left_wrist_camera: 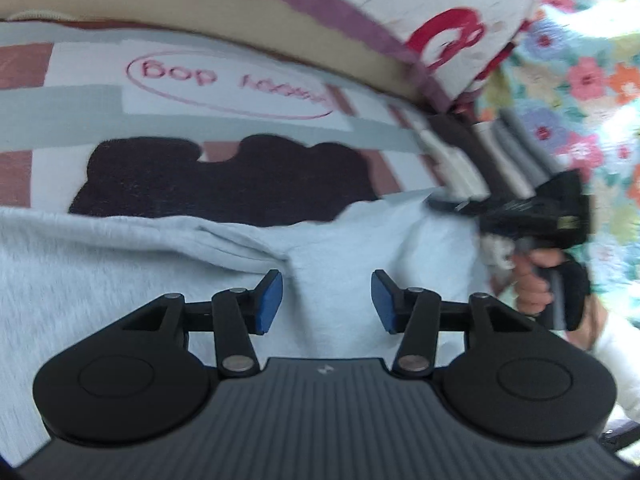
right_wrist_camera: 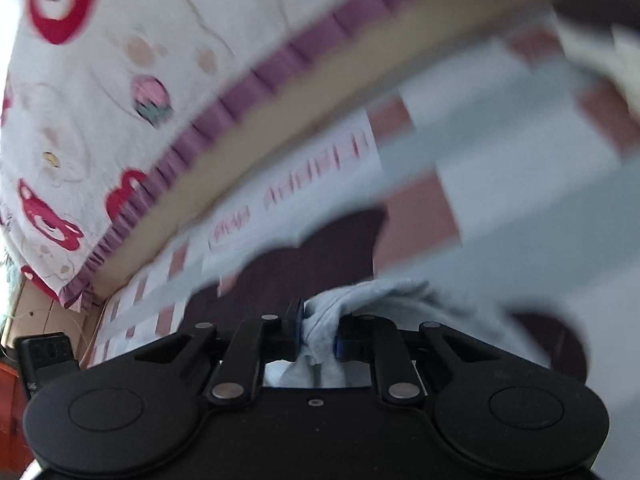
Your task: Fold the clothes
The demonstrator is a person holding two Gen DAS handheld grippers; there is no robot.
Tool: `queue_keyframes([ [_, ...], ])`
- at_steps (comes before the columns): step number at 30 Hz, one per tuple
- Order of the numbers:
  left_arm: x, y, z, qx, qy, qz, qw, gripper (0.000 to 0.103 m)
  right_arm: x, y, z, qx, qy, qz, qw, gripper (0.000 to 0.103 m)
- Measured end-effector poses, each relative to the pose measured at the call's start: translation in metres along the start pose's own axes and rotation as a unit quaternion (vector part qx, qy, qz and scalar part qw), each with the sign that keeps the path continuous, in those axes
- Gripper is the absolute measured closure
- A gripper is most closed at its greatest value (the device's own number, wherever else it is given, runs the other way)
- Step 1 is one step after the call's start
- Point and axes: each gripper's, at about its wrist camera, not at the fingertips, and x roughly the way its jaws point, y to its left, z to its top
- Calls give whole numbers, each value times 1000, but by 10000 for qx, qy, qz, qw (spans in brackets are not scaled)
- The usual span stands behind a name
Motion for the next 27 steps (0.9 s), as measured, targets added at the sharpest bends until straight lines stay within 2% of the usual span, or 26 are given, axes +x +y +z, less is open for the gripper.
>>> queue_keyframes([
  [2, 14, 4, 3, -196, 77, 58, 9998, 54, 4, -6, 5, -18, -8, -3, 10000, 85],
  [5, 29, 10, 7, -521, 44, -39, 9986, 54, 21, -5, 2, -345, 231, -463, 9981, 81],
  [6, 32, 10, 8, -536, -27, -47, 9985, 54, 23, -8, 1, -194, 206, -433, 9987, 80],
  [8, 38, 9, 11, -504, -192, 15, 9985, 56, 23, -14, 2, 58, 91, -246, 9996, 70],
  [9, 40, 8, 12, -467, -269, 65, 9985, 58, 20, -18, 2, 163, 6, -97, 9998, 71],
  [10, 40, 7, 12, -411, -342, 131, 9985, 60, 17, -21, 3, 251, -82, 52, 9996, 77],
  [11, 40, 5, 13, -355, -416, 197, 9983, 61, 13, -18, 5, 82, -203, 180, 9996, 83],
  [14, 37, -2, 11, 17, -455, 400, 9982, 61, 6, -6, 14, -277, -442, 293, 9982, 85],
  [16, 35, -5, 9, 205, -375, 554, 9975, 59, 14, 1, 18, -515, -376, 5, 9980, 86],
  [18, 32, -6, 6, 210, -200, 556, 9980, 58, 29, 1, 19, -690, -133, -447, 9965, 88],
  [20, 27, -3, 4, -16, -4, 386, 9993, 57, 40, -3, 19, -806, 73, -911, 9925, 88],
  [21, 25, 1, 2, -213, 114, 217, 9995, 57, 40, -3, 18, -804, 50, -971, 9920, 88],
  [23, 22, 6, -1, -417, 276, -7, 9987, 56, 37, 0, 17, -812, 14, -1121, 9904, 76],
  [24, 22, 5, -2, -335, 291, 11, 9990, 55, 36, 5, 15, -979, 26, -1331, 9863, 73],
  [27, 25, 0, -6, -10, 247, 137, 9996, 55, 28, 31, 8, -1574, -9, -2110, 9647, 58],
])
